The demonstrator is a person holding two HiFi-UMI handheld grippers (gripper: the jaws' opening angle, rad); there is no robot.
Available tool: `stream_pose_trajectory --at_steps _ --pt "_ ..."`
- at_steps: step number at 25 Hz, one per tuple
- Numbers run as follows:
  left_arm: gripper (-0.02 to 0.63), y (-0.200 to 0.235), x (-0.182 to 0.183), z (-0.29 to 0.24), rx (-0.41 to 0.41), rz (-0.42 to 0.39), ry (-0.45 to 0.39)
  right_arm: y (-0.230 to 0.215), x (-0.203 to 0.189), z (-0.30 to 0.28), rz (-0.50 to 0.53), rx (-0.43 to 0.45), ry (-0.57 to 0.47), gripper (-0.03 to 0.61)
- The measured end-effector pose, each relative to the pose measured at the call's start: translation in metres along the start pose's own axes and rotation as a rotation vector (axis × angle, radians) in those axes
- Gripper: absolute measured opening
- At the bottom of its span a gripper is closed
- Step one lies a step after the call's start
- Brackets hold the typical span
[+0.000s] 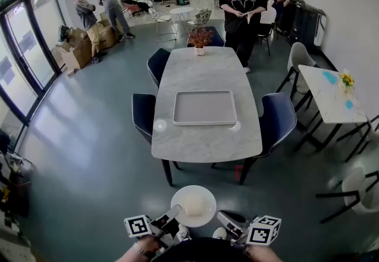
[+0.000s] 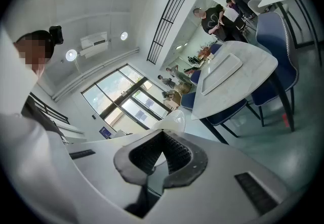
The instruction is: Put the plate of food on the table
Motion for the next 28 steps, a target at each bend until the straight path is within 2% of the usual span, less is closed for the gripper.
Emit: stream_pose_trajectory --at_steps 5,17,21,28 --pt "0.032 0.0 0.0 -0.001 0.002 -0.001 0.001 -0.001 0.001 0.001 0.005 -0.017 0.009 0.011" --pt "0.032 0.001 -0.003 0.003 0.003 0.009 -0.014 0.004 0.001 -0.001 0.0 0.027 -0.002 0.011" --pt "0.032 0.0 -0.005 0.004 0.0 0.01 -0.019 0.004 0.002 0.001 0.018 0.016 0.003 0.011" --pt "0.032 -0.002 -0.01 -0.002 0.007 0.001 -0.024 -0.002 0.0 0.009 -0.017 0.039 -0.002 0.011"
Point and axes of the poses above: the fingertips, and each gripper's own axes: z backward along the fingers, y to its left, x out of its top, the point moved 7 cm from there along z, backward along the fingers, and after that the axes turned 7 degrees about y, right-handed, at the moved point
